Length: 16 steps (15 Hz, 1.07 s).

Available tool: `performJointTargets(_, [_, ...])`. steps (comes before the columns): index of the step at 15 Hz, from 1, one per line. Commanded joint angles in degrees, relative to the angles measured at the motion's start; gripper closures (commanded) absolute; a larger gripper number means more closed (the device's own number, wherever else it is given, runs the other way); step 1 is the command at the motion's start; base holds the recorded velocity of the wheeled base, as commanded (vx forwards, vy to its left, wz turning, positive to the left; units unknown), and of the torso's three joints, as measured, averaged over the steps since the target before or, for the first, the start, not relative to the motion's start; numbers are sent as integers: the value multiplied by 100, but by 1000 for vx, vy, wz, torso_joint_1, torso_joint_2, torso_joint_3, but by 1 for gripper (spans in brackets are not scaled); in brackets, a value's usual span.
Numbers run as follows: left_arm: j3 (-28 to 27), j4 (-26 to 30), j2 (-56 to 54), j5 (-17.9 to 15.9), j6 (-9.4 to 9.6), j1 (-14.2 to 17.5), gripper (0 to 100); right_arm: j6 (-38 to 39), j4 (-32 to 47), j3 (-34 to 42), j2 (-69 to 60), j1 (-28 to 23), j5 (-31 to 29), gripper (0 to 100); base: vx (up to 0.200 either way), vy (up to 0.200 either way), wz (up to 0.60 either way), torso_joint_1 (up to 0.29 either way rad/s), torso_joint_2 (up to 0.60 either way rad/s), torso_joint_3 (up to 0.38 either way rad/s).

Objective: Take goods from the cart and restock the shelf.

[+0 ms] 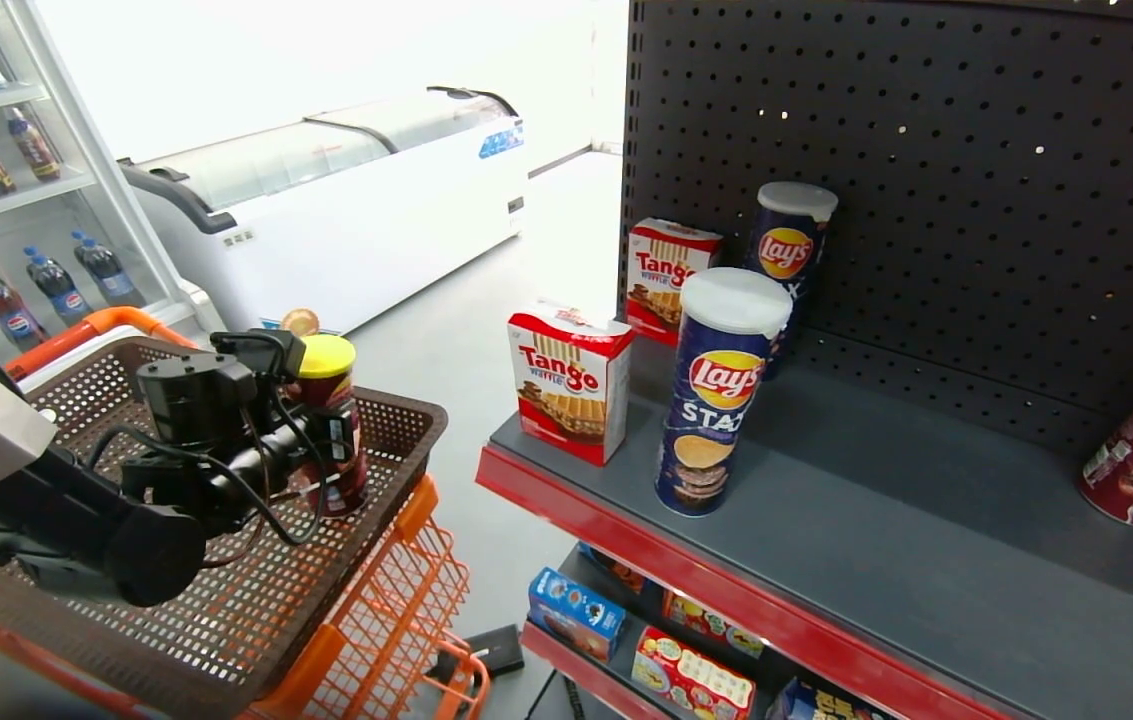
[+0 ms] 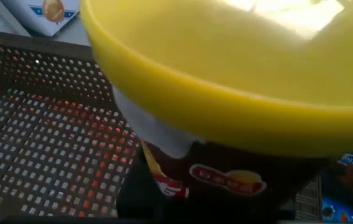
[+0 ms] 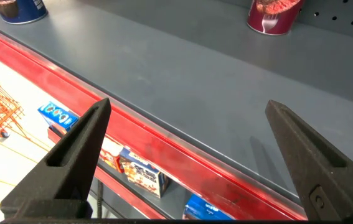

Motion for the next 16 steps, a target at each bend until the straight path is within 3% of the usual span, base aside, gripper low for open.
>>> performJointTargets(1, [34, -17, -11, -1, 0, -18, 100, -1, -1, 0, 1, -5, 1, 0, 0, 0, 0, 0, 0, 0])
performJointTargets(4, [69, -52, -222, -9, 8, -89, 100, -1, -1, 0, 1, 4, 1, 0, 0, 0, 0, 0, 0, 0])
performJointTargets(8, [333, 211, -1197, -220, -9, -379, 100, -1, -1, 0, 1, -5, 1, 0, 0, 0, 0, 0, 0, 0])
performJointTargets(13, [526, 422, -2173, -220, 26, -818, 100, -1, -1, 0, 1, 4, 1, 0, 0, 0, 0, 0, 0, 0])
performJointTargets(16, [693, 484, -2507, -405, 395, -1275, 100, -1, -1, 0, 1, 4, 1, 0, 0, 0, 0, 0, 0, 0])
